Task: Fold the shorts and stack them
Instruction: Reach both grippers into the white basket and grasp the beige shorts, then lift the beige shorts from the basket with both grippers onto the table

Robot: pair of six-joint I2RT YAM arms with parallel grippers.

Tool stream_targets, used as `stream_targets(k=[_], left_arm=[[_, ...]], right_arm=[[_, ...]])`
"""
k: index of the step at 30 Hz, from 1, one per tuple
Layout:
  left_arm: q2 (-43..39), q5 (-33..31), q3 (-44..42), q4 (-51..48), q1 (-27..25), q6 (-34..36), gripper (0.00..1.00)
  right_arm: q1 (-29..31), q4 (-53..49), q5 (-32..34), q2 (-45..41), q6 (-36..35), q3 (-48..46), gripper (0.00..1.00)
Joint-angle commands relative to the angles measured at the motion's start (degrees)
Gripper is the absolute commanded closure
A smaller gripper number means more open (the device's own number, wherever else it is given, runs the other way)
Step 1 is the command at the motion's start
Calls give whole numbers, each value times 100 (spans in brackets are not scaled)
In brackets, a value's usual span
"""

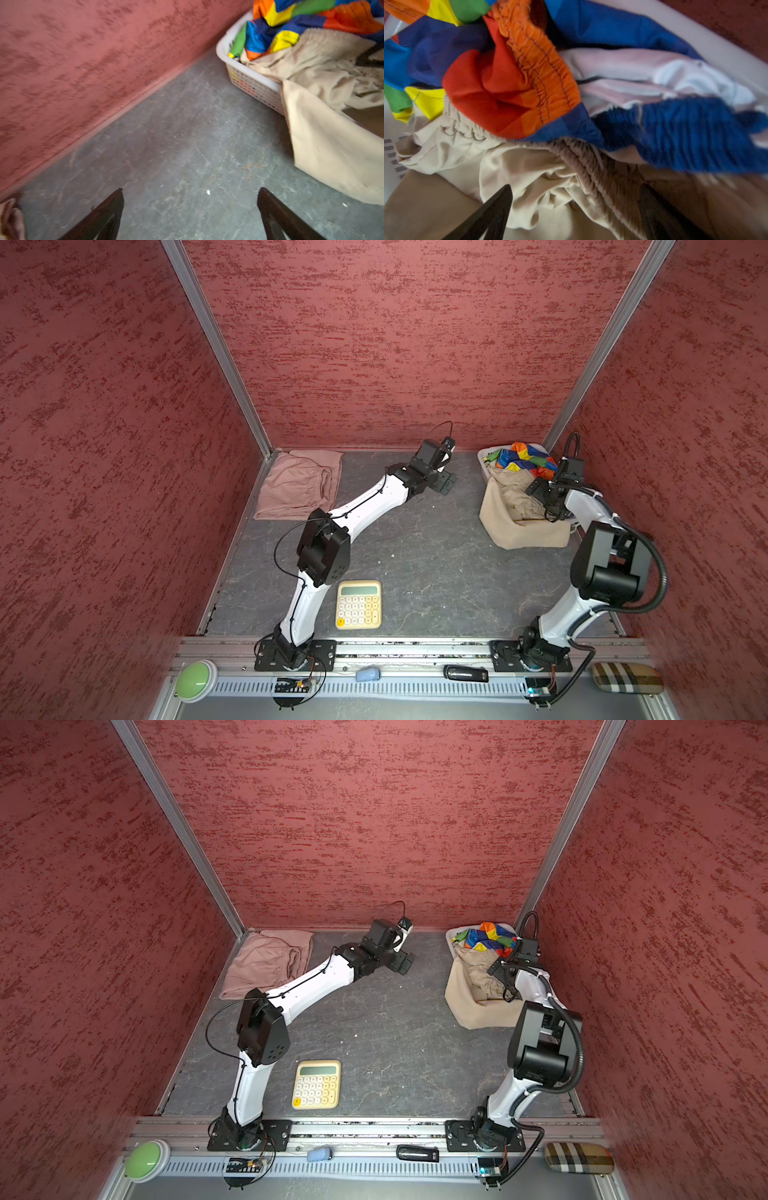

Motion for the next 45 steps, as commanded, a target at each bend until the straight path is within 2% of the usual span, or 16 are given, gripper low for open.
stream_targets(k=[1, 4, 8, 10, 16, 22, 24, 27, 32, 34, 37, 39, 41, 42, 43, 45], left_arm=[[-42, 341, 267, 141, -22, -204, 1], [-4, 387, 302, 140, -50, -224, 1], [-22, 447, 366, 68, -46, -292, 1], [-54, 429, 389, 16, -38, -317, 1], [-186, 612, 534, -109, -24, -614, 1], [-639, 858, 550, -275, 207, -1060, 1], [-860, 675, 514, -407, 294, -1138, 1], [-1182, 686, 415, -616, 446, -1195, 1], [-2004, 1186, -376, -398, 1024, -1796, 1], [-2280, 1491, -639, -303, 1314, -2078, 1], [-2602, 1872, -854, -282, 1779, -2418, 0], [-2779, 2075, -933, -332, 2062, -2571, 1], [-2945, 2169, -1005, -394, 2270, -2599, 1], [-3040, 2185, -1053, -409, 2392, -2603, 1], [-3123, 2197, -1117, -414, 2492, -2609, 1], [-3309, 2274, -1282, -383, 2718, -2659, 1]], right_arm=[[-8, 3, 277, 141, -184, 195, 9], [-8, 69, 260, 259, -197, 249, 24], [21, -2, 155, 336, -124, 378, 63], [69, -35, 116, 205, -97, 410, 79], [513, -579, 269, -325, -166, 815, 100], [1179, -1122, 306, -947, -245, 1514, 100], [1339, -1188, 251, -1072, -254, 1703, 100], [1478, -1175, -122, -1148, -222, 1942, 100], [2087, -1172, -350, -1023, -152, 2964, 100], [2475, -1205, -648, -765, -140, 3680, 100], [3317, -1465, -1239, -34, -210, 5535, 100], [3906, -1859, -1685, 744, -345, 7511, 100], [4166, -1971, -2079, 1349, -228, 9031, 100], [4169, -1815, -2195, 1423, -63, 9253, 100], [4150, -1607, -2207, 1327, -18, 9058, 100], [4047, -896, -2075, 780, -31, 7681, 100]])
